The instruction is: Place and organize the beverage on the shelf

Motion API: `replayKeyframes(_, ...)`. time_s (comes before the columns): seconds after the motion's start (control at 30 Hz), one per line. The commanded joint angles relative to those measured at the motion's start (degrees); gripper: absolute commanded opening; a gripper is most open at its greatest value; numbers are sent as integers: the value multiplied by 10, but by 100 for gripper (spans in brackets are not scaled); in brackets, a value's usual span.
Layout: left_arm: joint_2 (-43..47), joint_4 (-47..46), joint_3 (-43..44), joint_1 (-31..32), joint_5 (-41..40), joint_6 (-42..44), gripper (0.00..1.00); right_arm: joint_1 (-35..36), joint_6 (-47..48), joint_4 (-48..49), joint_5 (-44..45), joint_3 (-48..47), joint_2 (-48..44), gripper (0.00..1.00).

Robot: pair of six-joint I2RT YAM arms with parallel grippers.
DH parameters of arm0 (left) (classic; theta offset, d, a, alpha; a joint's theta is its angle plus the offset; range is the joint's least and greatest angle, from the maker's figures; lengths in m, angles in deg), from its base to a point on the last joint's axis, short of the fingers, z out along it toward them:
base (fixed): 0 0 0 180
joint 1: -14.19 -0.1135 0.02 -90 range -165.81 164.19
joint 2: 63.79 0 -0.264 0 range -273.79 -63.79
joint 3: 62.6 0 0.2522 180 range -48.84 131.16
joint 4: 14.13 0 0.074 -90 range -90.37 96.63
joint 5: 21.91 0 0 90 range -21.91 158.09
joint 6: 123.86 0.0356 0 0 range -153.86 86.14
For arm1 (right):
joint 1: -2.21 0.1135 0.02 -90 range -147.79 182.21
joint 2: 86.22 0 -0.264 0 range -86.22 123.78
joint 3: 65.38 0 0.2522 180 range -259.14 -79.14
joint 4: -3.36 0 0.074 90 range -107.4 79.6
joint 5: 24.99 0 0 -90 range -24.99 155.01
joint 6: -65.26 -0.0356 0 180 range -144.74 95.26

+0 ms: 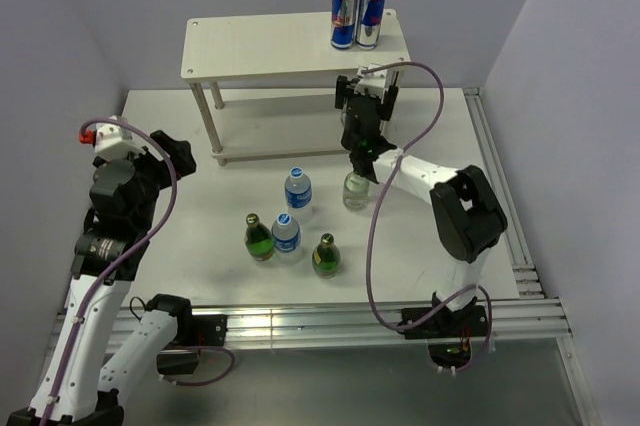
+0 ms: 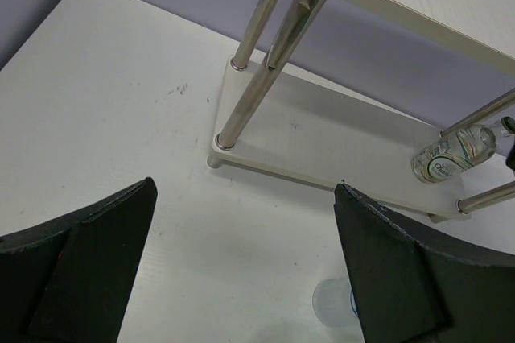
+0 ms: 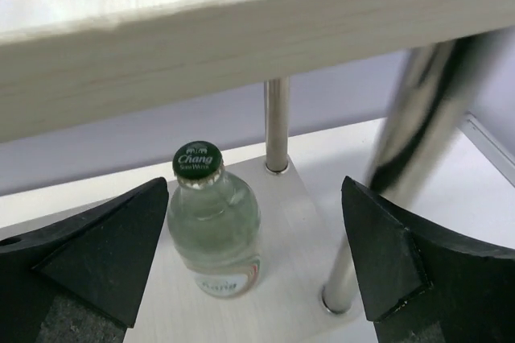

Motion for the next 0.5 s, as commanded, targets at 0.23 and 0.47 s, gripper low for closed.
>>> replayKeyframes(0.23, 5, -19, -6, -14, 4, 9, 99, 67, -79, -59, 70, 105, -228, 95)
replayKeyframes(0.47, 3, -19, -6, -22, 10, 8, 99, 145, -209, -194, 78, 232, -389, 94)
